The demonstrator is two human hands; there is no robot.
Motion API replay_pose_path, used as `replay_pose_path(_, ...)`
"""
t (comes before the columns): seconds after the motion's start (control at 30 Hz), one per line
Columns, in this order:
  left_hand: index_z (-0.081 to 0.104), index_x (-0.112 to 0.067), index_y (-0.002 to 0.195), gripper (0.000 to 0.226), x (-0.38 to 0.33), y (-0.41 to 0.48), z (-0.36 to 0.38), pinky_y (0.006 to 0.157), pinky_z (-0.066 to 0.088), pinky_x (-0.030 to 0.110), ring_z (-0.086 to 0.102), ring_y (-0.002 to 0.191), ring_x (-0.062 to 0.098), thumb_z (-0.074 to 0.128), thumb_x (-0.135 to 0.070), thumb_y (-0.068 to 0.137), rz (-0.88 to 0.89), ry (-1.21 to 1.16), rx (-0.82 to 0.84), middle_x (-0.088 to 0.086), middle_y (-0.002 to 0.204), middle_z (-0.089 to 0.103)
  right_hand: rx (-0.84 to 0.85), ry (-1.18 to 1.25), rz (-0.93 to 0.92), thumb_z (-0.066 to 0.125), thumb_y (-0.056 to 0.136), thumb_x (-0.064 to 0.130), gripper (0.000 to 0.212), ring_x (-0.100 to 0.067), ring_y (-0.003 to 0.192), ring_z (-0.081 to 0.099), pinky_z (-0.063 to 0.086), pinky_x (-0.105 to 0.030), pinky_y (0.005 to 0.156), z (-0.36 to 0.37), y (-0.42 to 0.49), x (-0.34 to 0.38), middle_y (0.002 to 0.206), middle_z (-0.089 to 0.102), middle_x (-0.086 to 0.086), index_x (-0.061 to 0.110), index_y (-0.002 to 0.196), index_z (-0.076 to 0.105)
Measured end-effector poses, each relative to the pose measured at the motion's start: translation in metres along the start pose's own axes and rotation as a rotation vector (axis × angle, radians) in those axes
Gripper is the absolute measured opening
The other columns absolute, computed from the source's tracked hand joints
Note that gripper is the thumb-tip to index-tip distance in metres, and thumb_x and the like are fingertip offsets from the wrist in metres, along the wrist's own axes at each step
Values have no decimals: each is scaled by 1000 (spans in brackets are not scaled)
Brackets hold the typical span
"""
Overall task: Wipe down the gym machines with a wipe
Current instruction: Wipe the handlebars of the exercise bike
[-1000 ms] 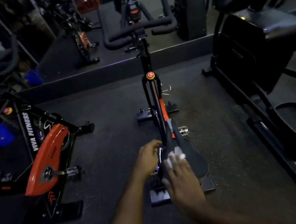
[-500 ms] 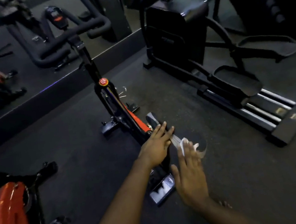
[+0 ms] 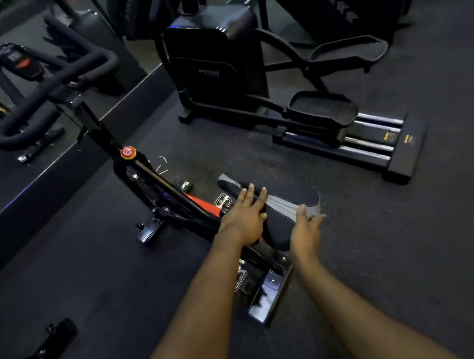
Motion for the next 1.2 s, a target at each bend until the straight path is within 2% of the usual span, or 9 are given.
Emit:
replay_pose_path(0.2, -8, -33, 160, 66, -2, 2, -4, 122, 22, 56, -14, 155, 19, 33, -34, 109, -16, 52, 65, -1, 168, -19, -41, -28, -132, 48, 102, 50, 78, -29, 152, 21, 24, -47, 122, -9, -35, -11, 167, 16, -10, 16, 162, 11)
replay_pose_path(0.33, -10, -35, 160, 67, -4, 0, -4, 121, 23, 57, -15, 155, 19, 33, -34, 109, -26, 49, 78, -2, 167, -21, -120, 73, 18, 46, 99, 57, 74, -36, 141, 39, 35, -50, 113, -10, 17, 26, 160, 32, -14, 14, 157, 29)
replay_pose_path(0.47, -10, -35, 160, 67, -3, 0, -7, 122, 22, 57, -15, 155, 18, 34, -34, 109, -25, 43, 87, -3, 167, -21, -48, 2, 68, 52, 92, 64, 66, -31, 115, 60, 48, -44, 100, -14, 55, 42, 132, 62, -12, 12, 131, 61)
replay_pose_path(0.6, -8, -36, 160, 67, -2, 2, -5, 123, 21, 52, -16, 155, 17, 35, -32, 109, -18, 7, 83, -3, 167, -21, 6, -238, -82, 52, 99, 55, 61, -32, 126, 54, 41, -39, 99, -22, 52, 47, 142, 54, -11, 10, 140, 53)
replay_pose_path(0.7, -8, -36, 160, 68, -1, 3, -3, 123, 22, 51, -18, 154, 16, 36, -31, 109, -22, -22, 84, -5, 167, -22, 130, -345, -64, 49, 93, 67, 67, -29, 121, 57, 44, -42, 104, -16, 66, 64, 136, 59, -7, 13, 131, 60)
replay_pose_path(0.8, -9, -39, 159, 69, 1, 4, -1, 124, 21, 50, -20, 153, 14, 37, -31, 109, -29, -61, 92, -7, 166, -24, 411, -523, -2, 52, 84, 78, 72, -27, 107, 68, 51, -44, 101, -1, 95, 85, 118, 71, -7, 15, 111, 75)
replay_pose_path(0.93, -9, -42, 158, 70, 2, 5, 1, 125, 18, 48, -22, 152, 12, 39, -30, 108, -37, -108, 86, -10, 165, -25, 507, -655, -63, 56, 97, 52, 47, -29, 96, 71, 54, -47, 97, 12, 109, 93, 100, 75, -11, 9, 92, 74)
replay_pose_path(1.07, -4, -43, 158, 70, 6, 6, 5, 126, 17, 45, -21, 152, 11, 42, -28, 108, -21, -191, 43, -11, 166, -21, 206, -954, -106, 47, 103, 39, 45, -39, 118, 60, 47, -38, 93, -15, 107, 84, 127, 62, -23, 3, 124, 63)
replay_pose_path(1.2, 0, -46, 158, 71, 9, 7, 11, 125, 13, 43, -24, 149, 7, 44, -26, 107, -11, -284, 16, -16, 164, -22, 288, -1140, -134, 47, 104, 38, 47, -38, 118, 60, 49, -38, 93, -5, 115, 95, 132, 61, -22, 0, 128, 60)
Point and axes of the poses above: each hand's wrist, its own y-axis towards the middle knuckle, its own z-axis out of the palm, x = y × z, the point moved 5 cm from there along y, towards the middle knuckle
